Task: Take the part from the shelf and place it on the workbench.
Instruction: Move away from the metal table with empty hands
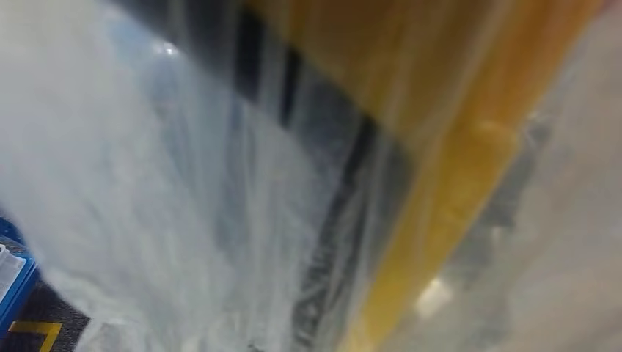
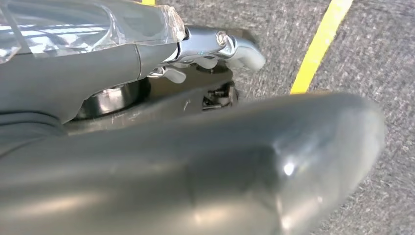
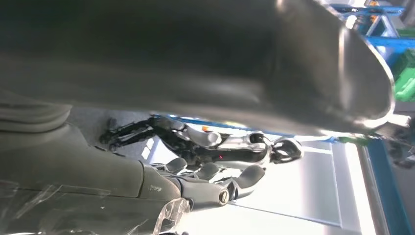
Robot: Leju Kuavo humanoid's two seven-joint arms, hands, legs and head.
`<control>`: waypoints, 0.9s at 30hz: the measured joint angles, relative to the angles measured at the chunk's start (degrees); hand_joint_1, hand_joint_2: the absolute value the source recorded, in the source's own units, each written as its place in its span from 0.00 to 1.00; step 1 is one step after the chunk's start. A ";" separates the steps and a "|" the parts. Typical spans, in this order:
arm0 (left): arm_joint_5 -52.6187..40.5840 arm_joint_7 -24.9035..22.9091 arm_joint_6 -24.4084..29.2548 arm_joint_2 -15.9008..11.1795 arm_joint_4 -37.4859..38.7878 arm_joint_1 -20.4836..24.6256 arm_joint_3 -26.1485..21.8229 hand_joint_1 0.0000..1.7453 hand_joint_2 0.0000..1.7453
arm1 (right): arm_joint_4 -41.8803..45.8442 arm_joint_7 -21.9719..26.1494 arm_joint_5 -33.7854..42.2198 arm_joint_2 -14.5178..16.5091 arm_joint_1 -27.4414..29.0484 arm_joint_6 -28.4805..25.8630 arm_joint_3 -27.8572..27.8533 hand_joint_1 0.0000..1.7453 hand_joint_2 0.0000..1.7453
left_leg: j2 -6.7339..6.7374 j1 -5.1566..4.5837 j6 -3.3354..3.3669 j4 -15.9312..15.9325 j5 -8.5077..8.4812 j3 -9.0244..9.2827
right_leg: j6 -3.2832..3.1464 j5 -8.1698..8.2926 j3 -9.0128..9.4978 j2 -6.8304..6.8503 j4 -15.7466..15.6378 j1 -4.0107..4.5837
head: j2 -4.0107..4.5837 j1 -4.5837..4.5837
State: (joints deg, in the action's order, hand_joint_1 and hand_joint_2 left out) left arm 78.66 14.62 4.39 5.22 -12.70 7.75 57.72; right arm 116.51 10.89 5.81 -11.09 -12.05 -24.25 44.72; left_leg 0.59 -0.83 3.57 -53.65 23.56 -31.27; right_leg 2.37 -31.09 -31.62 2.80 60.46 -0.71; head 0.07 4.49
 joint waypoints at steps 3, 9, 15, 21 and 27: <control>0.09 -0.09 -0.09 0.33 0.00 0.00 0.09 0.00 0.00 | 0.25 -0.30 0.20 -0.31 0.11 0.07 -0.06 0.00 0.00 | -2.15 0.06 0.26 0.02 -0.03 0.07 | 0.22 -4.44 -5.60 -2.42 10.87 -0.04 | 0.00 -0.08; 0.37 -0.06 0.06 0.44 0.00 -0.07 0.12 0.00 0.00 | 0.26 -0.27 0.57 -0.45 -0.24 0.42 -0.03 0.00 0.00 | -7.13 0.57 -0.89 -1.01 0.49 -0.09 | 0.69 3.78 0.21 -6.47 -3.21 -1.09 | 0.00 -0.10; 0.67 0.29 0.09 0.33 0.00 -0.21 0.12 0.00 0.00 | 0.29 0.17 0.79 -0.38 -0.96 1.09 0.04 0.00 0.00 | -5.06 0.72 -2.33 -5.55 2.88 -2.89 | -1.50 3.95 0.79 -3.73 -4.43 -0.71 | 0.00 0.10; 1.09 0.58 0.07 0.33 0.00 0.45 0.09 0.00 0.00 | 0.29 0.61 1.05 -0.37 -1.09 1.74 0.17 0.00 0.00 | -1.13 0.46 -2.07 -15.35 5.45 -7.60 | -2.11 3.24 1.34 0.98 -4.44 0.04 | 0.00 0.32; 1.03 0.45 0.07 0.31 0.00 -0.05 0.12 0.00 0.00 | 0.28 0.67 1.32 -0.35 -1.54 1.97 0.22 0.00 0.00 | 2.58 -1.36 0.00 -1.22 0.87 -0.84 | -1.17 2.23 2.58 4.56 -4.67 0.53 | 0.00 0.33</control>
State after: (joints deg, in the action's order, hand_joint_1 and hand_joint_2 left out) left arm 79.69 15.08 4.46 5.53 -12.70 7.70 57.83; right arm 116.79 11.56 7.14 -11.44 -13.59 -22.28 44.94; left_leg 3.17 -2.19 3.58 -54.87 24.42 -32.11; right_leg 1.19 -28.86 -29.05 7.37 55.79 -0.17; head 0.07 4.81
